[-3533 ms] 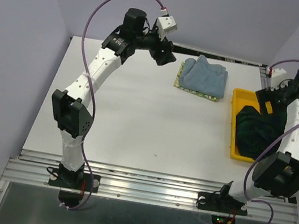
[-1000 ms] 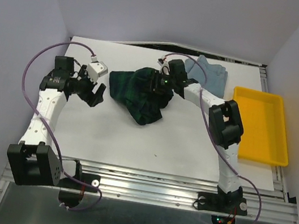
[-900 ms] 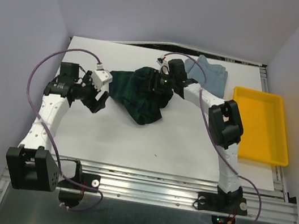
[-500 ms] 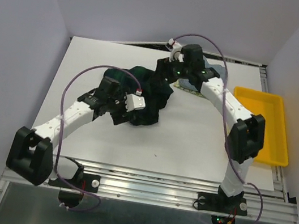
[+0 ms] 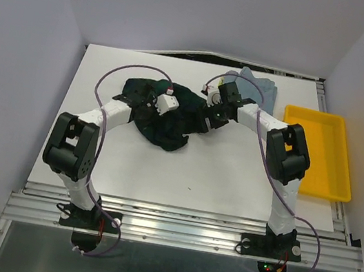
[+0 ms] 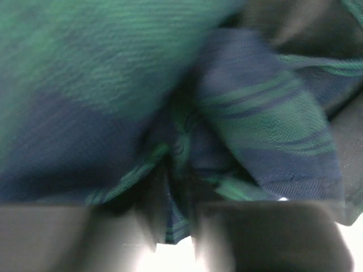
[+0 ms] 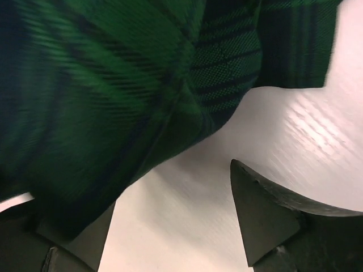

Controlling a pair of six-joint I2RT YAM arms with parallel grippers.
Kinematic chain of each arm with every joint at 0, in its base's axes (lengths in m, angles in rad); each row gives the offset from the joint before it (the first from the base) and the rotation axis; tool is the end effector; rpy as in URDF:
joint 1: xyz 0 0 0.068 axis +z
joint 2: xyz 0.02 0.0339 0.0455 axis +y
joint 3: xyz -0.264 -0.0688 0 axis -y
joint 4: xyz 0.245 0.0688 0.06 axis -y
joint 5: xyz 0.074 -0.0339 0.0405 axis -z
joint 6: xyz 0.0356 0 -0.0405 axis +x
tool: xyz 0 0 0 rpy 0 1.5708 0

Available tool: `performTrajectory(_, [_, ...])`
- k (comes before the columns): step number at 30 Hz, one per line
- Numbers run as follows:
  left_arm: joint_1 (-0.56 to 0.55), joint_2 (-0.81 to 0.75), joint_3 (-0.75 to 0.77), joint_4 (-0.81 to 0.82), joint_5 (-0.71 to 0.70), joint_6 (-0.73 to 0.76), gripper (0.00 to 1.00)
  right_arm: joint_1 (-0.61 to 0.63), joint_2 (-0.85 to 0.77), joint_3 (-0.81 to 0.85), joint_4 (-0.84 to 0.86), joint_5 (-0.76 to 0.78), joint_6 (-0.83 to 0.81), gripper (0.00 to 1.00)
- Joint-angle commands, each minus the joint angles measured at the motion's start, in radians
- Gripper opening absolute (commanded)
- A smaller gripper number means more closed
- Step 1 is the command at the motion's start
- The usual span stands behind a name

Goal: Fold and stack the skirts

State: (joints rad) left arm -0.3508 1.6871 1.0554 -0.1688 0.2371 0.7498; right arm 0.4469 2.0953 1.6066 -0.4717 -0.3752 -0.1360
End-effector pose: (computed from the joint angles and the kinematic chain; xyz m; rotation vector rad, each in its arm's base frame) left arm 0.3347 -0.1314 0.2015 1.3210 1.9369 -0.0852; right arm 0.4075 0.2097 0.1922 -0.8729 2.3825 0.5986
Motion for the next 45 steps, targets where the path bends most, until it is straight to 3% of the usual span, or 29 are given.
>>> performTrajectory(1, [0.120,-0.107,0.112,-0.070,0.091,-0.113,0.09,0.022,0.014,0.059,0.114,-0.031,-0.013,0.81])
performTrajectory(2, [0.163,-0.124,0.121,-0.087,0.134,-0.124,0.01,0.022,0.029,0.073,0.117,-0.031,-0.019,0.73])
performTrajectory(5, [0.217,-0.191,0.138,-0.144,0.208,-0.133,0.00,0.022,0.077,0.127,0.130,-0.018,-0.025,0.43])
performTrajectory(6, [0.232,-0.205,0.141,-0.161,0.228,-0.132,0.00,0.022,0.078,0.139,0.130,-0.005,-0.027,0.22])
performTrajectory(8, [0.265,-0.242,0.144,-0.211,0.260,-0.107,0.00,0.022,0.048,0.141,0.134,0.038,-0.027,0.01])
performTrajectory(14, [0.403,-0.277,0.133,-0.270,0.278,-0.070,0.00,0.003,-0.121,0.049,0.159,0.082,-0.066,0.01])
performTrajectory(18, [0.519,-0.199,0.178,-0.271,0.274,-0.066,0.00,0.003,-0.216,-0.014,0.145,0.113,-0.144,0.01])
performTrajectory(20, [0.570,-0.065,0.265,-0.255,0.239,-0.113,0.00,0.003,-0.250,-0.069,0.116,0.136,-0.195,0.01])
performTrajectory(24, [0.592,0.048,0.446,-0.235,0.208,-0.190,0.00,0.003,-0.274,-0.140,0.102,0.183,-0.287,0.01])
performTrajectory(27, [0.593,0.109,0.569,-0.308,0.235,-0.159,0.00,0.003,-0.325,-0.217,0.102,0.199,-0.347,0.01])
performTrajectory(30, [0.598,0.085,0.603,-0.376,0.302,-0.063,0.00,0.003,-0.395,-0.286,0.082,0.124,-0.410,0.01])
performTrajectory(34, [0.584,0.053,0.661,-0.748,0.337,0.253,0.00,0.003,-0.497,-0.338,-0.131,-0.060,-0.649,0.01])
performTrajectory(35, [0.584,0.024,0.610,-0.797,0.323,0.381,0.00,0.003,-0.521,-0.365,-0.212,-0.082,-0.698,0.01])
performTrajectory(37, [0.582,-0.024,0.498,-0.886,0.228,0.492,0.00,0.003,-0.601,-0.462,-0.277,-0.135,-0.827,0.01])
performTrajectory(40, [0.584,-0.171,0.182,-0.919,0.091,0.649,0.00,0.027,-0.652,-0.530,-0.378,-0.162,-0.899,0.01])
performTrajectory(41, [0.584,-0.197,0.135,-0.922,0.068,0.678,0.00,0.036,-0.652,-0.531,-0.396,-0.162,-0.899,0.07])
performTrajectory(42, [0.570,-0.223,0.096,-0.914,0.029,0.690,0.06,0.036,-0.647,-0.522,-0.441,-0.160,-0.877,0.44])
performTrajectory(43, [0.563,-0.271,0.056,-0.890,0.022,0.689,0.18,0.036,-0.623,-0.472,-0.464,-0.157,-0.852,0.71])
performTrajectory(44, [0.559,-0.292,0.054,-0.887,0.027,0.692,0.43,0.036,-0.606,-0.438,-0.496,-0.148,-0.811,0.90])
performTrajectory(45, [0.559,-0.305,0.066,-0.882,0.040,0.692,0.53,0.036,-0.588,-0.395,-0.519,-0.139,-0.800,0.92])
